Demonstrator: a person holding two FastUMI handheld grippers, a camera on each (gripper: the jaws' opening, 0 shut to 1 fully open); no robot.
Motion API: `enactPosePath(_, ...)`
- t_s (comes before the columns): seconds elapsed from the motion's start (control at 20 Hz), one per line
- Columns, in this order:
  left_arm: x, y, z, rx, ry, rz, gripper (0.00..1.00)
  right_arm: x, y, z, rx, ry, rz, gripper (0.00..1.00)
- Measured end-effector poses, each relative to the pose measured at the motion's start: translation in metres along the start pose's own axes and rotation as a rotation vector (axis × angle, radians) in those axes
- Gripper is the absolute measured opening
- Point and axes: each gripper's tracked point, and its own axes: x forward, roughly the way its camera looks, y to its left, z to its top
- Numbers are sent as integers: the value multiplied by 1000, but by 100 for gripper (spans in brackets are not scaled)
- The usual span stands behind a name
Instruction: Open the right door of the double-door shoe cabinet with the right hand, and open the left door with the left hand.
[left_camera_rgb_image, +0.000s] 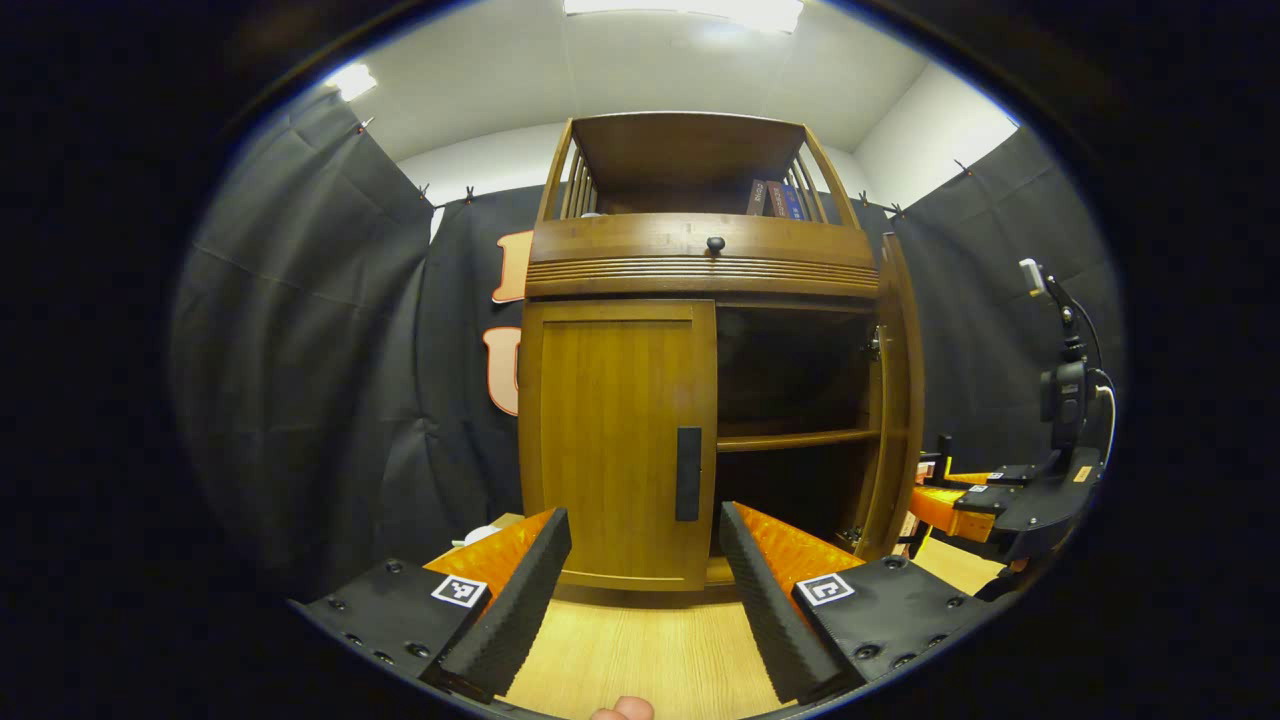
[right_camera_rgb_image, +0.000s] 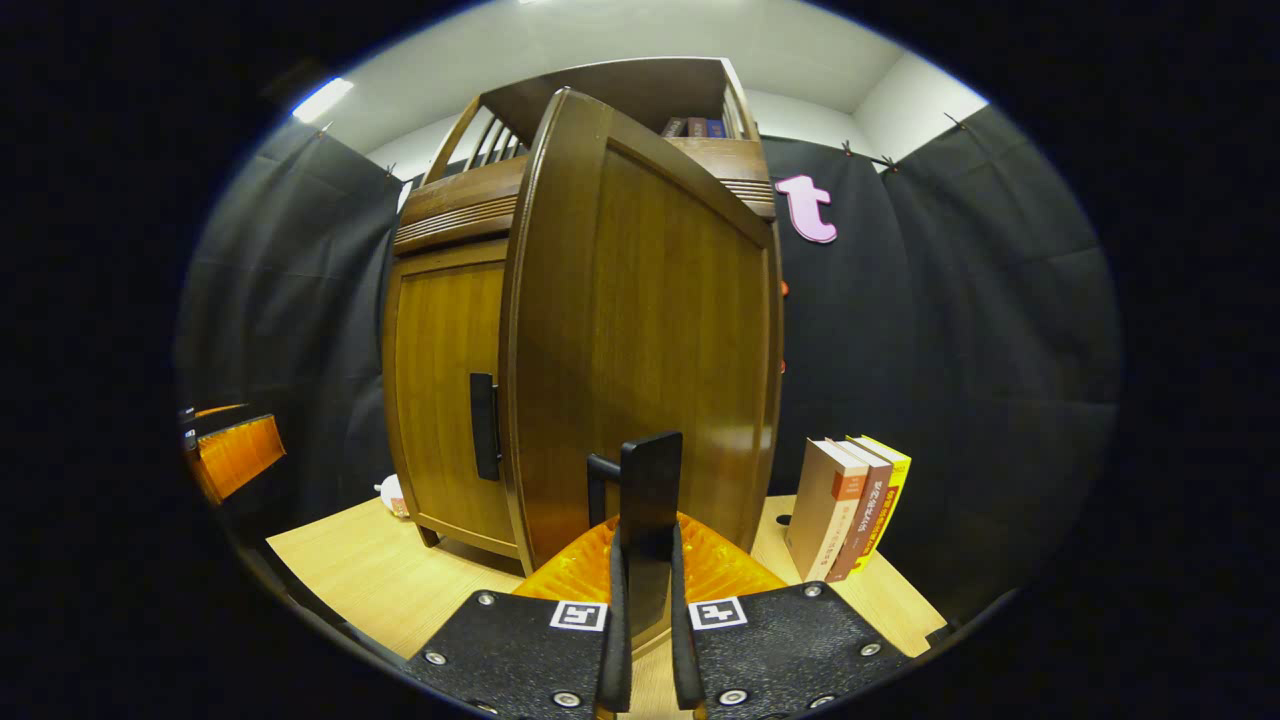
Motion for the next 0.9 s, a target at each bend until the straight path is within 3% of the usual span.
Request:
enactPosePath(0.25, -2, 0, -1, 4, 5, -15, 97, -20, -31, 1, -3, -12, -19, 12)
enactPosePath(0.35, -1, 1, 0, 20, 3, 1, 96, -27, -56, -2, 10, -6, -45, 2)
enactPosePath(0.4, 0, 0, -2, 21, 7, -1, 96, -29, -68, -3, 8, -9, -63, 5)
enactPosePath(0.55, 1, -4, -5, 0, 24, -19, 98, -31, -104, -3, -21, -21, -124, 2)
enactPosePath(0.9, 15, -12, -8, 10, 26, -36, 98, -31, -129, 1, 40, -44, -38, 0)
